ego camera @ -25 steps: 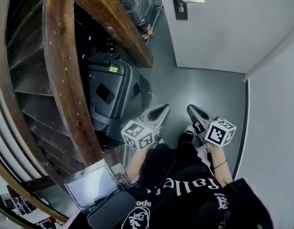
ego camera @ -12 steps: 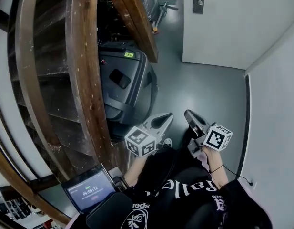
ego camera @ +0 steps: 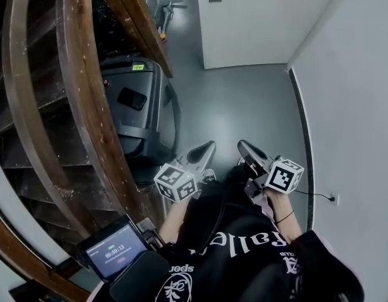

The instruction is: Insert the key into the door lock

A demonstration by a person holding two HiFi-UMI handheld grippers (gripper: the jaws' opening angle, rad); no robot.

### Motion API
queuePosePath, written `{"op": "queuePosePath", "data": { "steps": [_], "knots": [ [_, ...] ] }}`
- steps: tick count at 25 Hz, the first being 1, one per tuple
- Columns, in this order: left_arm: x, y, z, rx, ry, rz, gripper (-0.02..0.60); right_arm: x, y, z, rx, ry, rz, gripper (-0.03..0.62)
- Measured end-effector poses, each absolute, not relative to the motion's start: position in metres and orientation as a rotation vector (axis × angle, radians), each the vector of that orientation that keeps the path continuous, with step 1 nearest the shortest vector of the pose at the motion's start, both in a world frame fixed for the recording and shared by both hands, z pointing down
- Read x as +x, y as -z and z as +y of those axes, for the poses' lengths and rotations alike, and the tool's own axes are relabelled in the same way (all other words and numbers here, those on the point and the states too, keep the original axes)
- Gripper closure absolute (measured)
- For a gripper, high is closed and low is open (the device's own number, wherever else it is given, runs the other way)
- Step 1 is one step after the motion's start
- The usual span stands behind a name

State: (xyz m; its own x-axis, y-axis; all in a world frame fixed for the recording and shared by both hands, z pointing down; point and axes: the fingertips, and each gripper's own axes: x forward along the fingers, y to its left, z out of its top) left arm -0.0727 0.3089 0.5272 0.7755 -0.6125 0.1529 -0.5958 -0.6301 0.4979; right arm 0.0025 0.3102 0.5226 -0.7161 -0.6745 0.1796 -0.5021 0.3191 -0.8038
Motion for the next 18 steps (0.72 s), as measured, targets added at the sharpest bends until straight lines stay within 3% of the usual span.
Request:
{"op": "queuePosePath", "data": {
  "steps": [10,18],
  "knots": [
    [-0.053,-0.507,0.334,2.447,0.096,-0.989,0.577,0.025,-0.515,0.343,-1.024,1.351,2.446,0.562],
    [0.011,-0.518,0.400,2.400,0.079,-1.032,0.577,0.086,-0.520,0.411,-0.979,1.381,2.451,0.562]
  ]
}}
